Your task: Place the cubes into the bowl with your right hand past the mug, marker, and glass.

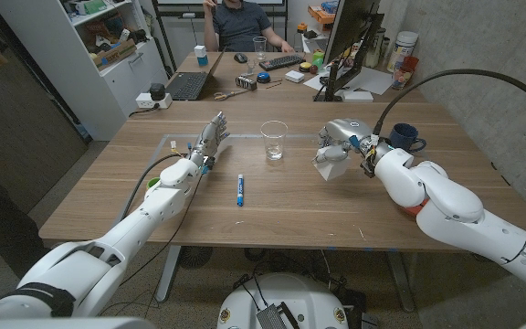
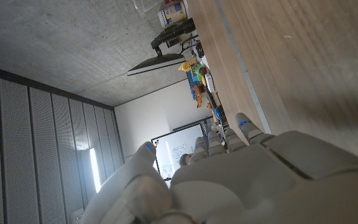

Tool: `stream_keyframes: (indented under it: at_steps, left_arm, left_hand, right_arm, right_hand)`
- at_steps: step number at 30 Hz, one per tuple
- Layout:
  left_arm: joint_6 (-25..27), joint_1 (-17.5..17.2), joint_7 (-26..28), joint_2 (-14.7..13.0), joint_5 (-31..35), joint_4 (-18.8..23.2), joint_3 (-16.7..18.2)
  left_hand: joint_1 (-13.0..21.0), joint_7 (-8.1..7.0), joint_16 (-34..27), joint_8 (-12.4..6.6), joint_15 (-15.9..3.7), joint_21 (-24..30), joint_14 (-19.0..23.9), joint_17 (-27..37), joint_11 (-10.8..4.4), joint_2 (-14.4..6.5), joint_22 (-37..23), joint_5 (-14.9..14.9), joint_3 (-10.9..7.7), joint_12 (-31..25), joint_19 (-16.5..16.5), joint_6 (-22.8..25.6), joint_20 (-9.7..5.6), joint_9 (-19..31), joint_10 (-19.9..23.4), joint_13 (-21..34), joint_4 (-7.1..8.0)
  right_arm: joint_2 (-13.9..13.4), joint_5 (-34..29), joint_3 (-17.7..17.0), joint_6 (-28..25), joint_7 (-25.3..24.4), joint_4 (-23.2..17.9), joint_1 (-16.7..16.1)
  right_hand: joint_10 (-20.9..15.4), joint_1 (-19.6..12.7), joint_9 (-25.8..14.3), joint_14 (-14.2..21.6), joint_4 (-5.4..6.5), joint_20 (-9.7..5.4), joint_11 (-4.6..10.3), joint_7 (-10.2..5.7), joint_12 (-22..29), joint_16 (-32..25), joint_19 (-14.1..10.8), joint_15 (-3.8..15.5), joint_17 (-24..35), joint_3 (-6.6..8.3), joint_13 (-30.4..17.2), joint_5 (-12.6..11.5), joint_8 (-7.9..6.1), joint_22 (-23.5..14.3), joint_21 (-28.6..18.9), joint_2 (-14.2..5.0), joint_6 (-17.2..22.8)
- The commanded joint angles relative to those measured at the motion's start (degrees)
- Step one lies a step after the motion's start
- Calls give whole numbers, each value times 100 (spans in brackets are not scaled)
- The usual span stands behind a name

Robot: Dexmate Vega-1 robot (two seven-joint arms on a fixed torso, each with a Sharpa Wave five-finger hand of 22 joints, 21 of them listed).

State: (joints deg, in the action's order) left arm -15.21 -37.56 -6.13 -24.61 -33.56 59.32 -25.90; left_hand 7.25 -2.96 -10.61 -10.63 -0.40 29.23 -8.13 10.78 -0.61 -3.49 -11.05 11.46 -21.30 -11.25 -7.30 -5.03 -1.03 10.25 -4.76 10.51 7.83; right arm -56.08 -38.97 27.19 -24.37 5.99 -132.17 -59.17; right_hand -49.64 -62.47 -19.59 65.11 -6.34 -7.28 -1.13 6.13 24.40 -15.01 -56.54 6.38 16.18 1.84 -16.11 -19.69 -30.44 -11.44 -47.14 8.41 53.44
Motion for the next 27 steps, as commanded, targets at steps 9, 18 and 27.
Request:
stream_keyframes:
  at_steps: [9,18,27]
  left_arm:
    - [-29,141,-27,87,44,-201,-39]
    - [-47,183,-17,127,61,-270,-50]
    - [-36,178,-8,135,70,-245,-62]
  left_hand:
    - [-24,7,-28,-39,-9,-10,-47,9,9,3,-13,44,21,-23,-12,-10,12,34,-47,11,0]
    - [-25,7,-26,-38,-4,-13,-50,8,3,2,-13,46,27,-24,-12,-12,15,34,-46,11,-1]
    - [-29,10,-26,-38,-4,-16,-52,8,9,4,-12,49,35,-24,-13,-11,16,34,-47,11,-2]
  right_arm:
    - [17,62,-144,-252,-192,184,112]
    - [-20,107,-226,-509,-288,258,110]
    - [-77,206,-284,-736,-369,342,113]
  right_hand:
    - [-27,-1842,-45,640,37,-576,-15,-40,30,-16,-78,656,27,1,-52,24,15,-13,-57,-1787,38]
    - [-32,-1841,-61,659,54,-576,-7,-49,30,-23,-78,656,35,-5,-69,39,11,-12,-69,-1787,44]
    - [-33,-1832,-78,669,79,-574,12,-51,28,-24,-80,655,42,-13,-90,58,14,-10,-84,-1789,33]
